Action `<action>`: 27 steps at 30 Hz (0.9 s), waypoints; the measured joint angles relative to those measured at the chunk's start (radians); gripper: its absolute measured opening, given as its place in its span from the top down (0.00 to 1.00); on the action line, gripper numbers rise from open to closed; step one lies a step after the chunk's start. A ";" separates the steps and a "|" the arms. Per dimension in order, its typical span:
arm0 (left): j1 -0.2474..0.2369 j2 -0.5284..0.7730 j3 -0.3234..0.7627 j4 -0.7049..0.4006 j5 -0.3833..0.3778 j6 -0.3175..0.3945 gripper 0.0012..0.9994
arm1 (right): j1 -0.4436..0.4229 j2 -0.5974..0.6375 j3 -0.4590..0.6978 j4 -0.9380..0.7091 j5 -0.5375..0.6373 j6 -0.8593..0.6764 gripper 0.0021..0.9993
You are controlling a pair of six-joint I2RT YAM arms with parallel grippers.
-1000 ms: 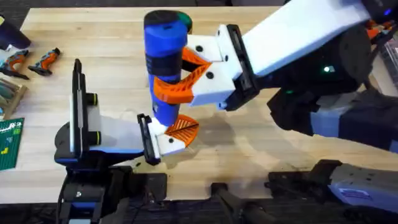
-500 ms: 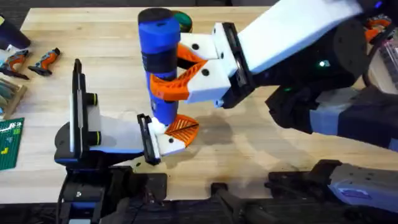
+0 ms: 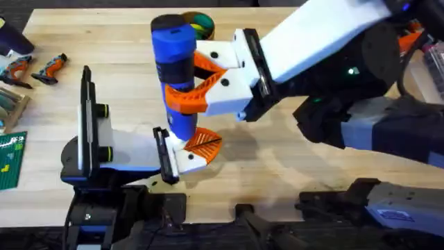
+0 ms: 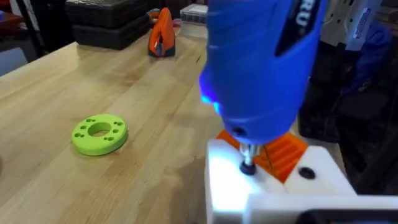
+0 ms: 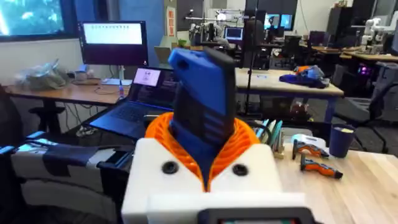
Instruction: Pick up the gripper from the table and insert it into the empty holder that is missing its gripper. Then pick up a screw, insert it into the mounting hole, and use the screwdriver to tighten it. Finally, clean up the table by picking up the vegetable and placing it into the bucket.
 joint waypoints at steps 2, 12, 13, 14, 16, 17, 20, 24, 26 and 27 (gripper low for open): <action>0.000 0.000 0.000 0.000 0.000 0.000 0.99 | 0.000 0.000 0.000 0.000 0.000 -0.003 0.98; 0.000 0.000 0.000 0.000 0.000 0.000 0.99 | 0.000 0.000 0.001 0.000 0.000 -0.014 0.98; 0.000 0.000 0.000 0.000 0.000 0.000 0.99 | 0.000 0.000 0.001 0.000 0.000 -0.014 0.98; 0.000 0.000 0.000 0.000 0.000 0.000 0.99 | 0.000 0.000 0.001 -0.001 -0.001 -0.014 0.98; 0.000 0.000 0.000 0.000 0.000 0.000 0.99 | 0.002 0.000 0.001 -0.001 -0.001 -0.014 0.98; 0.000 0.000 0.000 0.000 0.000 0.000 0.99 | 0.002 0.000 0.001 -0.001 -0.001 -0.014 0.98; 0.000 0.000 0.000 0.000 0.000 0.000 0.99 | 0.002 0.000 0.001 -0.002 -0.001 -0.014 0.98; 0.000 0.000 0.000 0.000 0.000 0.000 0.99 | 0.002 0.000 0.001 0.001 -0.001 -0.015 0.98; 0.000 0.000 0.000 0.000 0.000 0.000 0.99 | 0.002 0.002 0.002 0.020 -0.002 -0.015 0.98; 0.000 0.000 0.000 0.000 0.000 0.000 0.99 | 0.002 0.003 0.007 0.033 -0.002 -0.015 0.98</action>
